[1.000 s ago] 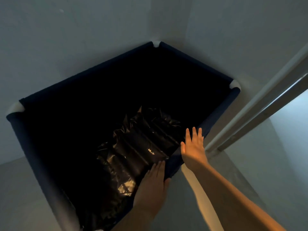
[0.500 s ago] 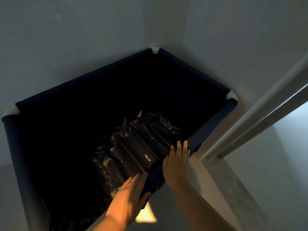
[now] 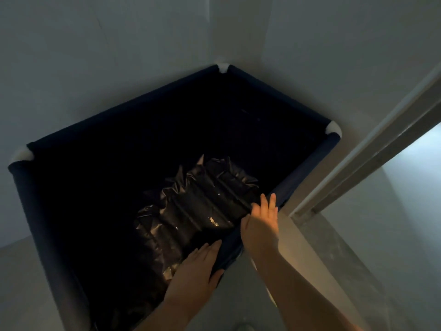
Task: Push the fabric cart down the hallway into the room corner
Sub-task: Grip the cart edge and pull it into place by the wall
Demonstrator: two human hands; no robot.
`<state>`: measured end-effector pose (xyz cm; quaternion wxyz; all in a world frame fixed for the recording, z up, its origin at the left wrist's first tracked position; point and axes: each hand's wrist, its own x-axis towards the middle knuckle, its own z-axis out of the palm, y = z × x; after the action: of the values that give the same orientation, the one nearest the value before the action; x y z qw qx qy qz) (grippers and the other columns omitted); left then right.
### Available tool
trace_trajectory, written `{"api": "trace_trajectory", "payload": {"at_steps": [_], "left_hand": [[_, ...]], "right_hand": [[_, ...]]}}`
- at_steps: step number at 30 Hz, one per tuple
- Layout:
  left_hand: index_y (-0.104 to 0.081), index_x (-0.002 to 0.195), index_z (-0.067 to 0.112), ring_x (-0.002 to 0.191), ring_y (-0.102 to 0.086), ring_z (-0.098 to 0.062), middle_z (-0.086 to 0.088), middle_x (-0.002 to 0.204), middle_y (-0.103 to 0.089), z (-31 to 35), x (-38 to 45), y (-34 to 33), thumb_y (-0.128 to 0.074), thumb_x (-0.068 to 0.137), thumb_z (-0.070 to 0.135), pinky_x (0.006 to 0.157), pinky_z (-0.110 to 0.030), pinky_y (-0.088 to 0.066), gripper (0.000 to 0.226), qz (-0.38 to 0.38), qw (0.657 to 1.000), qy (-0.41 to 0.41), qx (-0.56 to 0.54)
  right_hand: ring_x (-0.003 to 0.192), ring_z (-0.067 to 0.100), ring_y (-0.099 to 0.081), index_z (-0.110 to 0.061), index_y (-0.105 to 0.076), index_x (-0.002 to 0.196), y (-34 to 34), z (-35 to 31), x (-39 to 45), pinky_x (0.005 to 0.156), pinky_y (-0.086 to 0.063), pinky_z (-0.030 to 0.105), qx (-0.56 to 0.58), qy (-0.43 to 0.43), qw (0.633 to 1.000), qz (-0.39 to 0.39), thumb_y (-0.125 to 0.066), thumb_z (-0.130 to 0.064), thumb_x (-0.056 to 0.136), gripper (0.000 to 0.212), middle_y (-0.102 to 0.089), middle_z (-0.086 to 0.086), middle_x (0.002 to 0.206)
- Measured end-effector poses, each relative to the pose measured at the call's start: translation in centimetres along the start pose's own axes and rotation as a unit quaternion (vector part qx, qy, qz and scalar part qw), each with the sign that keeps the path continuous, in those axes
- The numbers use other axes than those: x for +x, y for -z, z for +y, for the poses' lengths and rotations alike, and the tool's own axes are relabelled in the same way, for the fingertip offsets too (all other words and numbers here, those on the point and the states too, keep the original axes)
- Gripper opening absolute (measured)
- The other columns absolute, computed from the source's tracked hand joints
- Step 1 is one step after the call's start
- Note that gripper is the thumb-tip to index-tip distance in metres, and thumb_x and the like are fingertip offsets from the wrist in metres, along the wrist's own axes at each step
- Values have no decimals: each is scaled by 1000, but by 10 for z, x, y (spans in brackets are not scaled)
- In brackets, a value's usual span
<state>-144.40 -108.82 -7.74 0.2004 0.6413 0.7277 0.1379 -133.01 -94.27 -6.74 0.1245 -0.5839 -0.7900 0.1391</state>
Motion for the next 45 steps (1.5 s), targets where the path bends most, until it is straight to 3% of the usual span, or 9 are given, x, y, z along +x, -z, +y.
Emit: {"api": "trace_trajectory", "payload": {"at_steps": [5,12,17,25,36,45], "left_hand": [[-6,145,27,137,-20,-9,10,151,-27,-22,-15,-3,-40,93,41,109,-18,-6,64,-8,999,-31,-5],[-6,145,28,134,-29,-14,3,150,-31,-66,-51,13,-39,93,43,107,-23,-21,64,-6,999,-41,5],[-9,145,30,132,-32,-11,5,149,-33,-105,-71,35,-41,93,43,105,-20,-22,63,-13,998,-54,-2],[-8,144,34,139,-17,-4,13,149,-31,-148,-79,62,-42,94,37,104,-15,-13,60,-22,995,-94,-7],[-13,145,30,139,-18,-6,12,149,-32,-148,-23,70,-40,96,37,102,-13,-12,57,-18,992,-122,-5],[-15,143,32,136,-24,-6,13,145,-36,-119,52,66,-43,94,41,106,-22,-27,57,-7,990,-138,3]], "right_hand": [[145,26,7,-4,-45,128,-6,-16,-13,119,1,39,23,-40,999,-15,-34,-20,89,43,-19,12,156],[145,28,6,-4,-44,129,-20,-62,-47,120,-2,39,-7,-42,999,-5,-32,-21,93,41,-19,13,155],[145,29,8,-2,-42,129,-36,-104,-67,120,-2,39,-7,-65,998,2,-30,-21,95,41,-16,13,156],[145,27,8,-4,-38,134,-56,-144,-76,120,-4,39,9,-92,995,28,-29,-22,95,44,-14,13,157],[145,30,9,-2,-36,135,-57,-130,-29,120,-3,43,15,-111,993,40,-29,-21,96,44,-13,17,156],[145,33,8,-2,-37,136,-49,-85,33,119,0,46,33,-127,988,78,-32,-20,95,45,-15,19,155]]}}
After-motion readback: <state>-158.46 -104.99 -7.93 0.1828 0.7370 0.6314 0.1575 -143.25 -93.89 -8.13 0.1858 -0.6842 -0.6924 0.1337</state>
